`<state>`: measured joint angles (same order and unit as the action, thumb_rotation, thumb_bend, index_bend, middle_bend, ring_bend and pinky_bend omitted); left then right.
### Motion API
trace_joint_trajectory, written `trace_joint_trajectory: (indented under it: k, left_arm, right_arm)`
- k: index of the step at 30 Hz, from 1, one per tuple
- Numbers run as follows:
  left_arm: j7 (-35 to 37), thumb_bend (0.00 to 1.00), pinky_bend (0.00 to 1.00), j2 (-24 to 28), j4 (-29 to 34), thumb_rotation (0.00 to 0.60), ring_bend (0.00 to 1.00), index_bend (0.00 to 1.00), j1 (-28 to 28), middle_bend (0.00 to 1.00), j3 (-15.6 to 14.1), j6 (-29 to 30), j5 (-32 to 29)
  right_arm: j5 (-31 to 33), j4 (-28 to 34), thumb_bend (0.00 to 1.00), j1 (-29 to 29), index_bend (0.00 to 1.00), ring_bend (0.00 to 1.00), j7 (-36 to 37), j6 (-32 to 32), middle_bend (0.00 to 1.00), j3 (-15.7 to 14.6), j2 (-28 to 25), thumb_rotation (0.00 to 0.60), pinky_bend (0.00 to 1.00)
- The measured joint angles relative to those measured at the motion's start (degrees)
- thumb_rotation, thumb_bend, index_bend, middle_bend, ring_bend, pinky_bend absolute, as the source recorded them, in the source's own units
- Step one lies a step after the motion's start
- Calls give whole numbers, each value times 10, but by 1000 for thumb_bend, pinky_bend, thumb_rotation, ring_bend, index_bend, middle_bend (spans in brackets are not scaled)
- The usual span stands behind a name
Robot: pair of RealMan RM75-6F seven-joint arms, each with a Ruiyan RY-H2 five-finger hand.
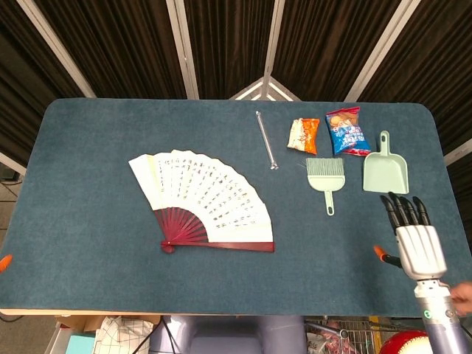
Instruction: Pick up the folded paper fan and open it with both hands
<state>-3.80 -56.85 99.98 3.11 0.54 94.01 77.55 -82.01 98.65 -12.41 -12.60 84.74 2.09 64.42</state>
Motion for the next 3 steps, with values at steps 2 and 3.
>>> trace_joint_trajectory:
  k: [2, 3]
  left_arm:
    - [9, 128, 0, 1, -3, 600, 0, 148, -4, 0, 1, 6, 10]
    - [10, 128, 0, 1, -5, 600, 0, 148, -5, 0, 1, 8, 15]
  right_arm:
    - [-4, -15, 184, 7, 64, 107, 12, 5, 76, -3, 5, 600, 25]
    - [-8, -20, 183, 10, 64, 107, 17, 7, 76, -4, 7, 600, 25]
